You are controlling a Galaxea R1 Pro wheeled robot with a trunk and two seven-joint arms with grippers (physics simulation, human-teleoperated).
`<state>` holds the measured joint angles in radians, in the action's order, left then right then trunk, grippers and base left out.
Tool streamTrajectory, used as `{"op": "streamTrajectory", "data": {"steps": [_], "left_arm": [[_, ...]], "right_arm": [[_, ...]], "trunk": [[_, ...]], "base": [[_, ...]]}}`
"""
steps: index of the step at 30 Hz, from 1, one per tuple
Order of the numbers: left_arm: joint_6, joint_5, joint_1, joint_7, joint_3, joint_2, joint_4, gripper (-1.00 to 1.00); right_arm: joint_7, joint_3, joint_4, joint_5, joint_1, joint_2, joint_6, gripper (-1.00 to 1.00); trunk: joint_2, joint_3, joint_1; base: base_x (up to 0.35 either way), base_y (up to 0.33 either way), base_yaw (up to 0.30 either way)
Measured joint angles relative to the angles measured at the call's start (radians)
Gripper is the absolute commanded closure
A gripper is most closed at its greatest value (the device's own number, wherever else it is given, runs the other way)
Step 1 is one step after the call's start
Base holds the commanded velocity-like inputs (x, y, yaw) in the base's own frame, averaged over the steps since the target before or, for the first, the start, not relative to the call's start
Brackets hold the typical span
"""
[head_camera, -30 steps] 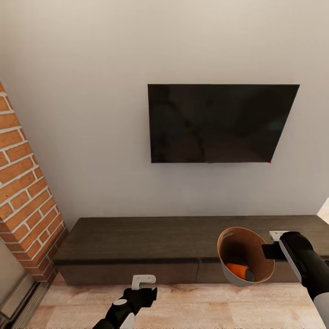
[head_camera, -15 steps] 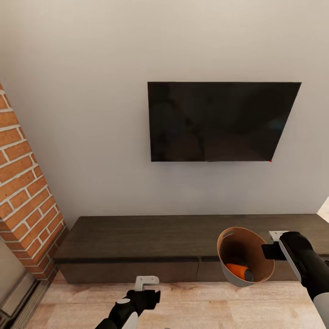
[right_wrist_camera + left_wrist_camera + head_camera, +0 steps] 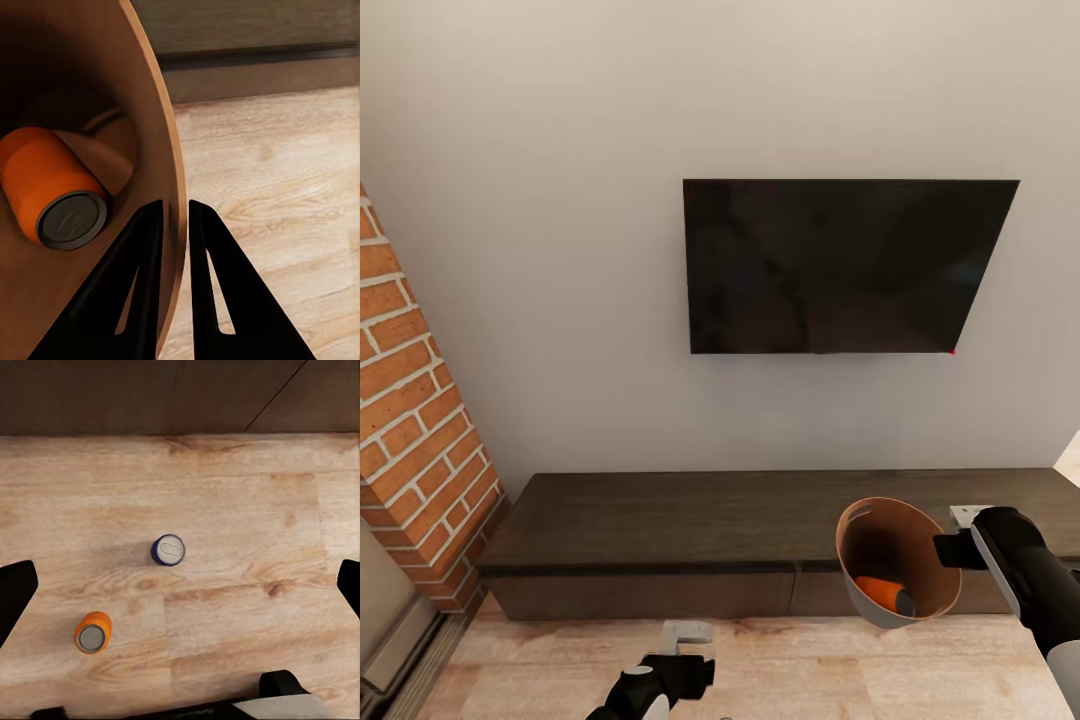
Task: Put the three can of soda from the living room inside the tash can in the kitchen.
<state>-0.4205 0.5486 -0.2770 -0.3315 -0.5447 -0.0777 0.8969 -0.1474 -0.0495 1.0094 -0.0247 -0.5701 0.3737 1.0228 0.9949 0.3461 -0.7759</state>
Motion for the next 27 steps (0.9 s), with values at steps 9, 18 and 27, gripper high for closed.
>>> {"op": "streamTrajectory", "data": {"steps": [9,18,27], "left_arm": [[0.0,0.0,-0.007,-0.006,0.002,-0.013,-0.074,-1.0],[0.0,0.002,-0.01,-0.005,0.015,-0.008,-0.089,-1.0],[0.0,0.004,-0.011,0.001,0.022,-0.007,-0.09,-1.0]], "right_arm": [[0.0,0.001,0.0,0.0,0.0,0.0,0.0,1.0],[0.0,0.001,0.0,0.001,0.0,0.0,0.0,1.0],[0.001,0.004,0.0,-0.007,0.0,-0.001,0.0,1.0]], "trunk": [[0.0,0.0,0.0],[0.0,0.0,0.0],[0.0,0.002,0.0]], "base": [[0.0,0.0,0.0],[0.0,0.0,0.0],[0.0,0.0,0.094]]}}
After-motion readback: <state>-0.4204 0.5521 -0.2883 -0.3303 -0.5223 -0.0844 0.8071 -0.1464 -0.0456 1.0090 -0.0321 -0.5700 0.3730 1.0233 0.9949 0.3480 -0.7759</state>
